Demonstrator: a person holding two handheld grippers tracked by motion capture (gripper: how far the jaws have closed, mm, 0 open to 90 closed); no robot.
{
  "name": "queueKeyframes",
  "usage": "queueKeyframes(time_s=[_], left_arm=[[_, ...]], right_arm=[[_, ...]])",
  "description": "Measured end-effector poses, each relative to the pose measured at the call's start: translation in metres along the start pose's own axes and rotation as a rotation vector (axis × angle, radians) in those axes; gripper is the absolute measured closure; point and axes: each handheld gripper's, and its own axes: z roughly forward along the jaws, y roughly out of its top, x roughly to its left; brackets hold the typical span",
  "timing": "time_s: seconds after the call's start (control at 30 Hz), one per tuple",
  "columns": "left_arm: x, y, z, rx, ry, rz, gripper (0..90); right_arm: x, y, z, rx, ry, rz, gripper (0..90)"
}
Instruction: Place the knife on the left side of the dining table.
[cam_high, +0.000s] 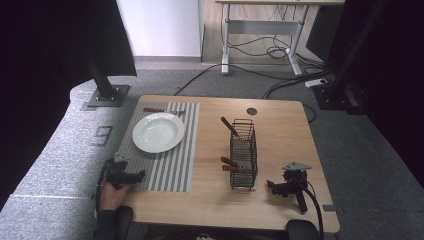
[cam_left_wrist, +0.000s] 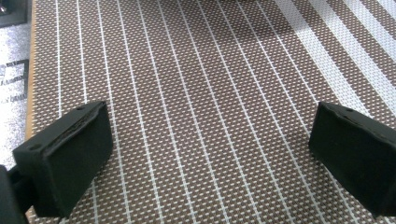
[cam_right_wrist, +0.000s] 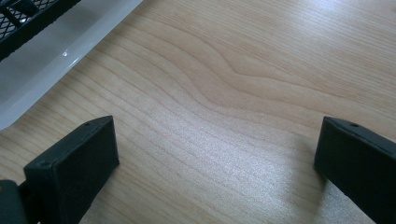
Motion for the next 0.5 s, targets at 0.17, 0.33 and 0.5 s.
queueKeyframes(time_s=[0.17,0.33,0.5], left_arm=[[-0.0001,-0.0001,-0.0001,0.000,0.001,0.000,0.0],[-0.0002,-0.0001,-0.0001,-0.001,0.001,-0.001,0.0],[-0.0005,-0.0001,-0.0002,0.000,0.003,-0.004,0.0]], right_arm=[[0.0000,0.0000,0.0000,0.000,0.000,0.000,0.0],[0.0000,0.0000,0.0000,0.000,0.000,0.000,0.0],[0.0000,0.0000,0.0000,0.000,0.000,0.000,0.0]])
